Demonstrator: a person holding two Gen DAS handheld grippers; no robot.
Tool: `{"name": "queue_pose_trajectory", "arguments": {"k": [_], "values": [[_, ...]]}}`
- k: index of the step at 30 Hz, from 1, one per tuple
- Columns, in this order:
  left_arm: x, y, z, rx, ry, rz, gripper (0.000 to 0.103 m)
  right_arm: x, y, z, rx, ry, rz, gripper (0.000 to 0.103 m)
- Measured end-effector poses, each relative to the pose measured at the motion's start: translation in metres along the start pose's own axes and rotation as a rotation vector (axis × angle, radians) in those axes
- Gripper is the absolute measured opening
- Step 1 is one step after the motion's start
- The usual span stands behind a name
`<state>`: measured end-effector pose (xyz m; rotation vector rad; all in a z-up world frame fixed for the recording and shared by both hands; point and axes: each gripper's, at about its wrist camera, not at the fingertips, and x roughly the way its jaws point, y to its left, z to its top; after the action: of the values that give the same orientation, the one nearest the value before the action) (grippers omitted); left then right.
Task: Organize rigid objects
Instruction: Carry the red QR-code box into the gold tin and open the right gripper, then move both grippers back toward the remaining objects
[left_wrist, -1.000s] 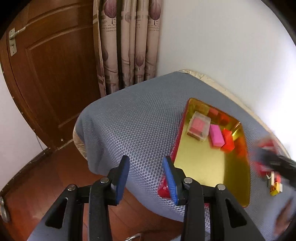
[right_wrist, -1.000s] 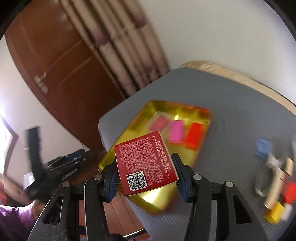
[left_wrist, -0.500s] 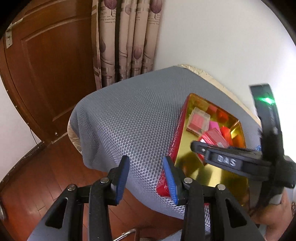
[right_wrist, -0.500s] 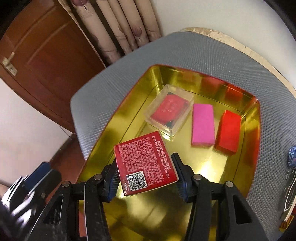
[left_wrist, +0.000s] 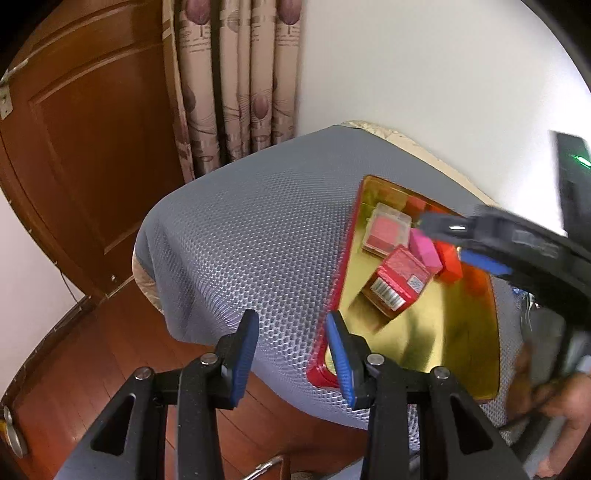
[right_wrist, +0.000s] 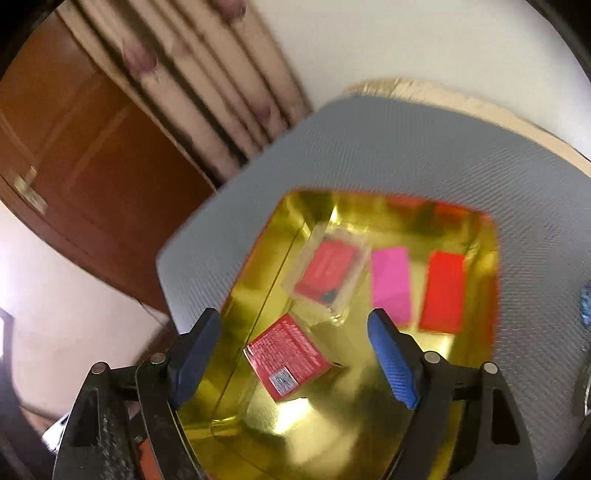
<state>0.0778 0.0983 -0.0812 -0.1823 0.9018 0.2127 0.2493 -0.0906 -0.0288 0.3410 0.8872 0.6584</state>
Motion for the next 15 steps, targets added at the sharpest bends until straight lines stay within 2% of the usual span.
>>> {"name": "queue_pose_trajectory", "arguments": {"k": [2, 5, 6, 11, 15], "values": [[-0.003, -0.004, -0.001, 0.021, -0.013, 0.007, 0.039, -0.030, -0.014, -0.011, 0.008, -0.070, -0.021, 0.079], [-0.009, -0.011, -0.004, 0.059, -0.036, 0.010, 0.039, -0.076, -0.042, -0.038, 0.003, -0.156, -0.136, 0.080], [-0.010, -0.011, -0.004, 0.069, -0.039, 0.010, 0.039, -0.089, -0.054, -0.046, 0.008, -0.178, -0.178, 0.083], [-0.017, -0.028, -0.009, 0.135, -0.067, 0.026, 0.039, -0.151, -0.134, -0.097, 0.040, -0.239, -0.490, 0.089], [-0.022, -0.048, -0.018, 0.215, -0.096, 0.045, 0.039, -0.197, -0.203, -0.133, 0.098, -0.266, -0.723, 0.089]]}}
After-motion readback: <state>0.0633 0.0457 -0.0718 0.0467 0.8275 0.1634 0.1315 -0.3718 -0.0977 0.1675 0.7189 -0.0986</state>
